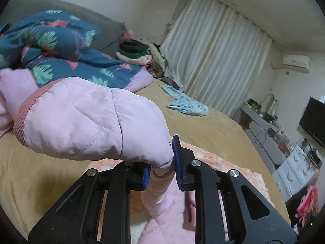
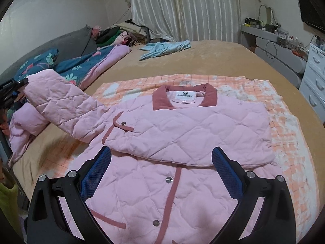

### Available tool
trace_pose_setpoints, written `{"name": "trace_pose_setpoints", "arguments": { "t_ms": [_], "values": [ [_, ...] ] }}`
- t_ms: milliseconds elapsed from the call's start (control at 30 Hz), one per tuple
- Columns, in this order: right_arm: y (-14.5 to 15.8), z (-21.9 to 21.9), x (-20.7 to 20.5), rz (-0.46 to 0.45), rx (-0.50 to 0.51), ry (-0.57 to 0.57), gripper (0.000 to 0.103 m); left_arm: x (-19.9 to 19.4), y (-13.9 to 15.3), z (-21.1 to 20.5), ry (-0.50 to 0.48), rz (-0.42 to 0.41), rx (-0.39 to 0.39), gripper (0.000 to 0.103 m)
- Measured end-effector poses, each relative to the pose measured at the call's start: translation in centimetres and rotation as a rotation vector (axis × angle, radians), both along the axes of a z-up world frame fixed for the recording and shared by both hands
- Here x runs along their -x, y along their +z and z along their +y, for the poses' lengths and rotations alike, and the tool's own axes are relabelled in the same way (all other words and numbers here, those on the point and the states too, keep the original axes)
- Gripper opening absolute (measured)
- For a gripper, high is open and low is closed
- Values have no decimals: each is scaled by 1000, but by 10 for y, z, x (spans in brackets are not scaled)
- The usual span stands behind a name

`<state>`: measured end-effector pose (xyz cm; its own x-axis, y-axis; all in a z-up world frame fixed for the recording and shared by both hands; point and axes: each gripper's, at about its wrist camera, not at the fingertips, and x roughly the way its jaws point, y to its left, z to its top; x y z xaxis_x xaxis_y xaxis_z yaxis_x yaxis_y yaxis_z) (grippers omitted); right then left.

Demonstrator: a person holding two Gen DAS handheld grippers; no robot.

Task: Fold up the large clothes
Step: 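Lift the sleeve with the left tool, fold it across the jacket body, release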

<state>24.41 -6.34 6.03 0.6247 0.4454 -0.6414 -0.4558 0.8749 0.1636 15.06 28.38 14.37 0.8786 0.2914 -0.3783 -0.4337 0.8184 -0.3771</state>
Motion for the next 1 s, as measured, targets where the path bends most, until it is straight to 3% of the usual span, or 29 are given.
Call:
{"name": "trace_pose_setpoints", "arguments": {
  "t_ms": [500, 1000],
  "values": [
    [7, -69, 9, -13, -61, -76, 99, -34, 25, -75, -101, 32, -103, 11],
    [-4, -127, 12, -18, -57, -192, 99, -80, 10, -145, -218, 94, -179, 10]
  ]
}}
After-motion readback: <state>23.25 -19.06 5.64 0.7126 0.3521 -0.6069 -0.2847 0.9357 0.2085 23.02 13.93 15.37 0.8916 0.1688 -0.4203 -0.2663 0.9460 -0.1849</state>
